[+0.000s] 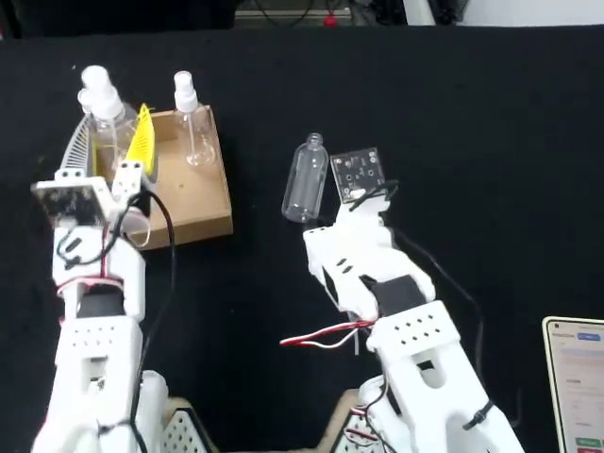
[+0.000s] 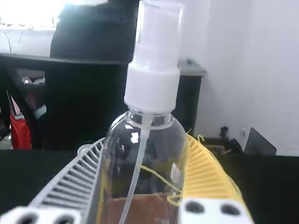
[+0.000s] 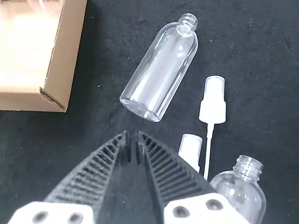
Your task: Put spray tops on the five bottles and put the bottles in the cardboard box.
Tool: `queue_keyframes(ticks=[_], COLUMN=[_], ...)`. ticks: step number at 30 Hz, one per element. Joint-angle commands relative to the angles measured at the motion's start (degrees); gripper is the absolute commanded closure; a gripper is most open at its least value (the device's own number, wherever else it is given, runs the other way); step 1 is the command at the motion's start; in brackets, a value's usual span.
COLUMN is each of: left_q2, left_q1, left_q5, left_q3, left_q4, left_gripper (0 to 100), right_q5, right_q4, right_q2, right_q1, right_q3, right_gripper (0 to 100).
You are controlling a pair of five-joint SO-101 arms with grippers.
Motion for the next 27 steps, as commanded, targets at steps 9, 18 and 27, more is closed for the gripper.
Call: queue_keyframes(ticks=[9, 18, 27], left_q2=[22.51, 39.82, 53.89], left_q1=[1.10, 1.01, 0.66], left_q5=[0.62, 5.71, 5.71], left_q3=[-2.15, -7.78, -10.07], left_q4=[-21.80, -30.77, -44.75], left_gripper=[91, 91, 91], right_q5=[0.53, 0.53, 0.53], right_q4=[-8.88, -10.73, -10.73], right_q2=[-1.10, -1.01, -1.01], right_q1=[-0.53, -0.53, -0.53], right_q3=[3.56, 4.70, 4.70], right_gripper=[97.9, 98.0, 98.0])
